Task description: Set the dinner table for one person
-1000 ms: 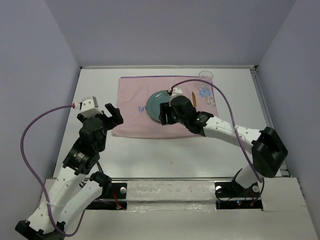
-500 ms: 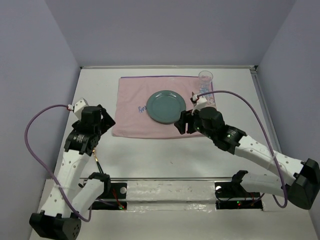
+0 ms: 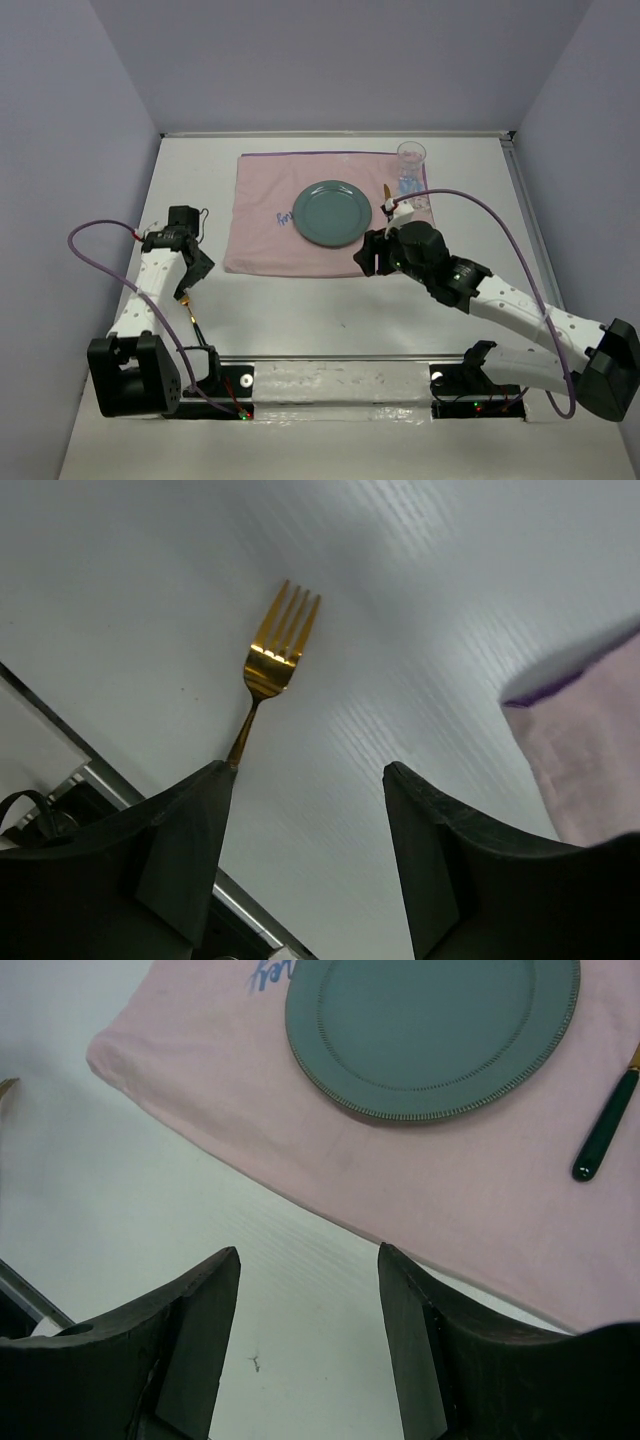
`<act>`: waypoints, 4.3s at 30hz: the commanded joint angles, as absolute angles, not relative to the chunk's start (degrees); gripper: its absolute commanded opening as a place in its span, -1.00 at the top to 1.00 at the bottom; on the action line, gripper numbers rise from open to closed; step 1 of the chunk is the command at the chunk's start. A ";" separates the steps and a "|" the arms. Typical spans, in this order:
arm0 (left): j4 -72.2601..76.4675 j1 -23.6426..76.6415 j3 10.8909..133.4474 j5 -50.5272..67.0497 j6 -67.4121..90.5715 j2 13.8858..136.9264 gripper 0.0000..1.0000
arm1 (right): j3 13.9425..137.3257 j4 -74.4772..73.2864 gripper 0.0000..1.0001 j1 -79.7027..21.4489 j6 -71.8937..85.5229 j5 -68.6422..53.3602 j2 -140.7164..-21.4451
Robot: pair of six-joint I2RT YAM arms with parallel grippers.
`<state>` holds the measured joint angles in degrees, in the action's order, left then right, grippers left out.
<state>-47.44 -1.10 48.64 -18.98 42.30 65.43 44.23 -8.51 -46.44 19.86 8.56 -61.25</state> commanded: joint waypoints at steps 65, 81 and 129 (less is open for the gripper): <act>-28.22 10.44 52.99 10.72 32.43 59.07 1.00 | 61.25 4.31 -0.52 -64.24 16.87 0.78 -85.14; -21.10 12.66 51.16 14.68 38.32 55.46 1.00 | 66.62 10.37 -0.27 -66.71 23.11 1.77 -98.52; 13.62 16.52 29.71 28.04 46.67 42.36 0.71 | 55.37 36.73 1.00 -51.68 46.58 -31.73 -93.60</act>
<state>10.79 16.40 30.44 28.80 47.24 43.66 56.58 30.17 -52.51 44.23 -29.21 -93.41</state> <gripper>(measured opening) 0.263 0.242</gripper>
